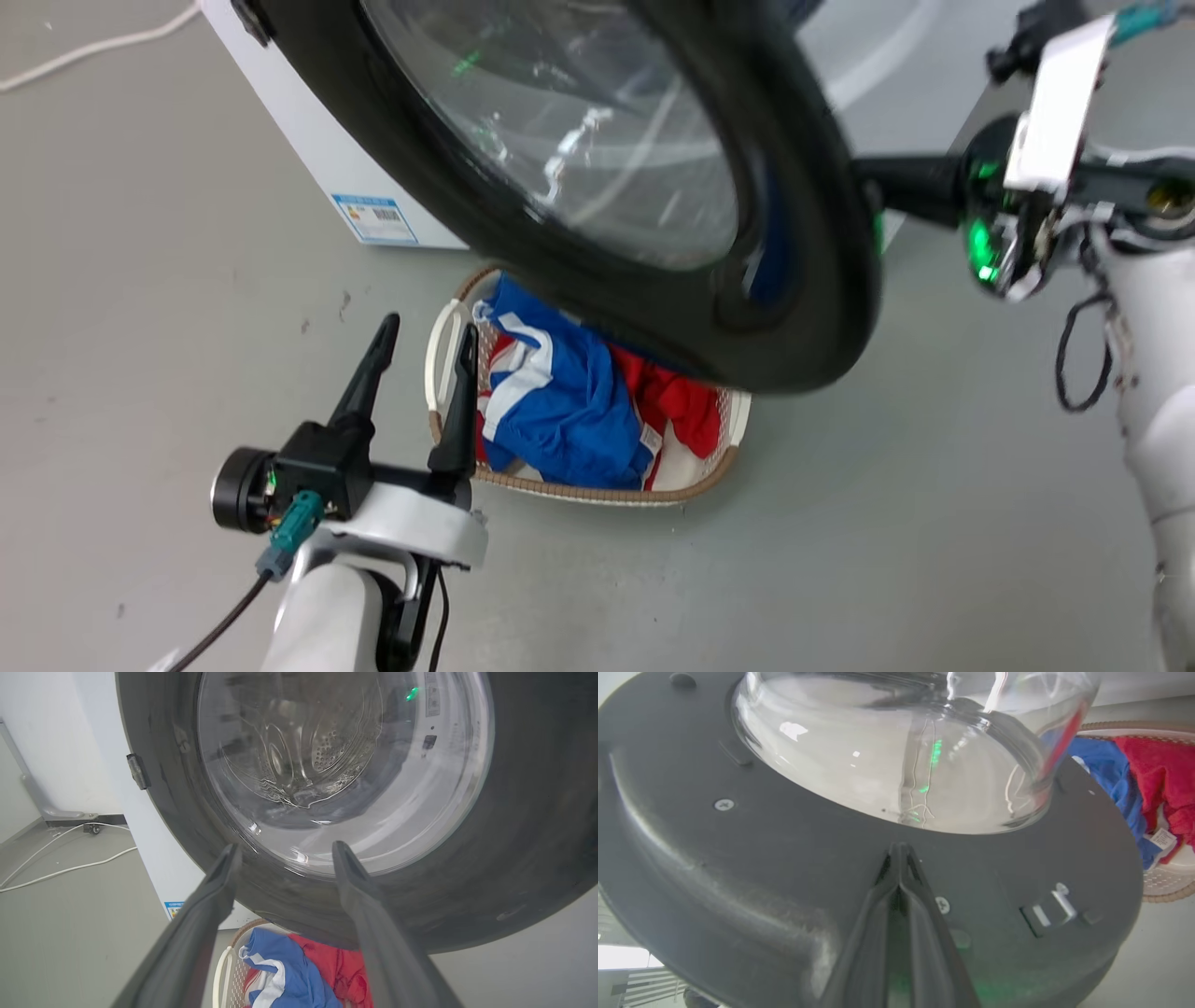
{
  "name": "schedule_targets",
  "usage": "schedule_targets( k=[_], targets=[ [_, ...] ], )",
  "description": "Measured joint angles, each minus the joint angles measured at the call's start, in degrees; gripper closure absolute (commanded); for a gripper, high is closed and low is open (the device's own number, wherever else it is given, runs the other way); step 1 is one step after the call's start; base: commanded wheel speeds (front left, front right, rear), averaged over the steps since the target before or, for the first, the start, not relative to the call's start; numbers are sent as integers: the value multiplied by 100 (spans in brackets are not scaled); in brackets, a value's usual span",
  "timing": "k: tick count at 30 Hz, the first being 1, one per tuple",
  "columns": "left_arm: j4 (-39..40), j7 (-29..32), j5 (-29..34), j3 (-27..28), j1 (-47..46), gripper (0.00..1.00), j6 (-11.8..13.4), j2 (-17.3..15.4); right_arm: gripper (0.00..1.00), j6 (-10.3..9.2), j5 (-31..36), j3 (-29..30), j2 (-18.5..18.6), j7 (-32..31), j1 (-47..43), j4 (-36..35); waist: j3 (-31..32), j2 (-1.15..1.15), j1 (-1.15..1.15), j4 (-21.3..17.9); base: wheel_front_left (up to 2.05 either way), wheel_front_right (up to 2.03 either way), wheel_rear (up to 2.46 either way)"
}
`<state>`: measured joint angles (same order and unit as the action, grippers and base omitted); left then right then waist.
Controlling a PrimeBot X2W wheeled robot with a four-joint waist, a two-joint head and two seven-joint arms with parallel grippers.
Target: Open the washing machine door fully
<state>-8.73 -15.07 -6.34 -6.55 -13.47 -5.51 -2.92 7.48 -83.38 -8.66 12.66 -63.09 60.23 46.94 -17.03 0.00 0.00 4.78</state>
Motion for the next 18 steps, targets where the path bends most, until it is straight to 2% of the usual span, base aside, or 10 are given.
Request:
schedule_targets(
  k=[9, 18],
  targets=[
    [-56, 0, -90, -9, 332, 0, 56, -1, 100, 0, -109, 11, -336, -247, -1052, -791, 503, 0, 0, 97, 0, 0, 0],
    [-71, 0, -77, 54, 482, 0, 64, 1, 100, 0, -138, -99, -747, -445, -1663, -1123, 763, 0, 0, 126, 0, 0, 0]
  ],
)
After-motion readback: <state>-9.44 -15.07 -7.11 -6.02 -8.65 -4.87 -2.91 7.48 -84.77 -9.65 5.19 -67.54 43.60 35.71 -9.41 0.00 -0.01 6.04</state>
